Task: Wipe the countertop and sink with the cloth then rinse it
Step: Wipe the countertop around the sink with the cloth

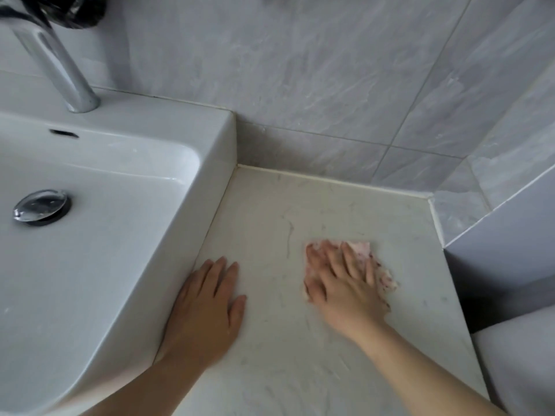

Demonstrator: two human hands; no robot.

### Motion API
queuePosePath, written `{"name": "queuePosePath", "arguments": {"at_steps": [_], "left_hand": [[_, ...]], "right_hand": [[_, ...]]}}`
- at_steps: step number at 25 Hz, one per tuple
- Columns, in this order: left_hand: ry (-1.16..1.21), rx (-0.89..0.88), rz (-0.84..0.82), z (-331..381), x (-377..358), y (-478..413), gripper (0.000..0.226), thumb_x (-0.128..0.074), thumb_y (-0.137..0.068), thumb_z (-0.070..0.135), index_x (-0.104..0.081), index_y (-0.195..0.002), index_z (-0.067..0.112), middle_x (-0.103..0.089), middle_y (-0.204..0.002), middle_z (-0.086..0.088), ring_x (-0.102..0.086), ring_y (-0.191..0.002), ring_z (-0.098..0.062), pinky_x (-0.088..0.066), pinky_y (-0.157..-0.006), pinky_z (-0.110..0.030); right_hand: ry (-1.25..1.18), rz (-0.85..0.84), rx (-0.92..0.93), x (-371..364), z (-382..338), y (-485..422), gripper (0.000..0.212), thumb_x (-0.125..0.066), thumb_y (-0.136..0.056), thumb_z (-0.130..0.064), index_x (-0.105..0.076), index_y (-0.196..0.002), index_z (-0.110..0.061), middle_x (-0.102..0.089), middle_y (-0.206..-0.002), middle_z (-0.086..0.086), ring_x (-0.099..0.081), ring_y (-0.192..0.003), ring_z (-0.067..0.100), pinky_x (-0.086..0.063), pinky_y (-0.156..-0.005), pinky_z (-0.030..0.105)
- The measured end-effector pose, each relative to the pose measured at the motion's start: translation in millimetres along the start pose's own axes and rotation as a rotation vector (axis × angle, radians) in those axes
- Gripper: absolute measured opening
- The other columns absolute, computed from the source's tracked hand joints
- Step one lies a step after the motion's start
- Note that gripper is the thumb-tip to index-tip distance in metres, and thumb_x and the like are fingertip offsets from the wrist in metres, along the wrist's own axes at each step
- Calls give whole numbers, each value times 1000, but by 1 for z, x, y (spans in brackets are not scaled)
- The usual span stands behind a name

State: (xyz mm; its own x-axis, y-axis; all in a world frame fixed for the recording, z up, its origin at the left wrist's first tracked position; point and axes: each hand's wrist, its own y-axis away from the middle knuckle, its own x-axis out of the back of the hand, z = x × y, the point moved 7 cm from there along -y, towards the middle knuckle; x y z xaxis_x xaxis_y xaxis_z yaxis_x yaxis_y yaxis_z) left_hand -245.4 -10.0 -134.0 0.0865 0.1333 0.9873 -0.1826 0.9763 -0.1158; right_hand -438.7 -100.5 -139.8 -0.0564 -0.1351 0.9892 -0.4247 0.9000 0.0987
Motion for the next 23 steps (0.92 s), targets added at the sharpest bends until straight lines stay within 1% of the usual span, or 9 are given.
{"name": "queuePosePath", "arguments": {"at_steps": [2, 6, 8, 10, 12, 15, 17, 21, 23], "left_hand": [[2, 6, -39, -1, -3, 3, 60, -20, -93, 43, -57, -126, 9, -57, -129, -12, -53, -119, -31, -26, -102, -36], [8, 7, -4, 0, -1, -1, 57, -26, -91, 41, -59, -123, 8, -59, -127, -12, -54, -119, -30, -25, -102, -36], [42, 17, 8, 0, -1, 2, 55, -28, -91, 39, -59, -122, 5, -59, -127, -13, -54, -119, -30, -25, -103, -35], [68, 22, 6, -2, 2, 1, 61, -18, -96, 39, -59, -122, 2, -59, -127, -14, -55, -118, -30, -25, -104, -35], [70, 20, 23, -2, 3, 0, 62, -13, -97, 36, -59, -121, 1, -59, -126, -15, -55, -118, -30, -24, -104, -35], [64, 9, 53, 0, 3, 0, 56, -19, -95, 31, -58, -122, 1, -59, -127, -14, -55, -119, -29, -25, -104, -35], [77, 14, 83, 0, 4, 1, 52, -25, -93, 28, -58, -122, 0, -59, -126, -15, -55, -119, -29, -26, -103, -36], [133, 8, 159, -1, 5, 3, 49, -27, -92, 21, -61, -115, -5, -62, -120, -20, -58, -114, -33, -30, -102, -38], [135, 14, 168, -2, 5, 3, 46, -32, -86, 16, -62, -113, -6, -62, -118, -21, -59, -112, -34, -31, -100, -39]], "right_hand": [[53, 17, 69, 1, 10, 5, 63, -28, -83, -48, -27, -145, -38, -40, -150, -3, -37, -138, 27, -15, -110, 52], [-104, -52, -334, 16, 44, -68, 55, -20, -98, -46, -2, -150, -40, 1, -161, -7, 4, -147, 23, 4, -114, 58], [-119, -47, -220, 9, -6, -66, 57, -22, -98, -43, 0, -150, -37, 4, -161, -5, 8, -147, 26, 4, -113, 60], [-19, -98, 57, -6, -59, -27, 61, -13, -92, -50, 3, -150, -39, 7, -160, -8, 10, -147, 23, 8, -114, 56], [52, -85, 148, -8, -55, -5, 69, -1, -82, -55, 2, -149, -41, 4, -160, -9, 7, -147, 19, 8, -114, 51], [21, -63, -182, 5, 15, -54, 57, -18, -96, -47, -3, -150, -37, 0, -161, -7, 3, -147, 20, 3, -115, 54], [-100, -76, -344, 14, 13, -78, 56, -22, -99, -43, -2, -151, -37, 2, -161, -5, 5, -147, 23, 5, -114, 58], [-1, -111, 153, -5, -102, -43, 56, -18, -100, -45, 7, -150, -37, 10, -160, -8, 13, -146, 22, 11, -113, 56], [-1, -92, 277, -3, -109, -50, 53, -14, -100, -48, 5, -149, -41, 9, -160, -12, 12, -146, 19, 12, -113, 52]]}}
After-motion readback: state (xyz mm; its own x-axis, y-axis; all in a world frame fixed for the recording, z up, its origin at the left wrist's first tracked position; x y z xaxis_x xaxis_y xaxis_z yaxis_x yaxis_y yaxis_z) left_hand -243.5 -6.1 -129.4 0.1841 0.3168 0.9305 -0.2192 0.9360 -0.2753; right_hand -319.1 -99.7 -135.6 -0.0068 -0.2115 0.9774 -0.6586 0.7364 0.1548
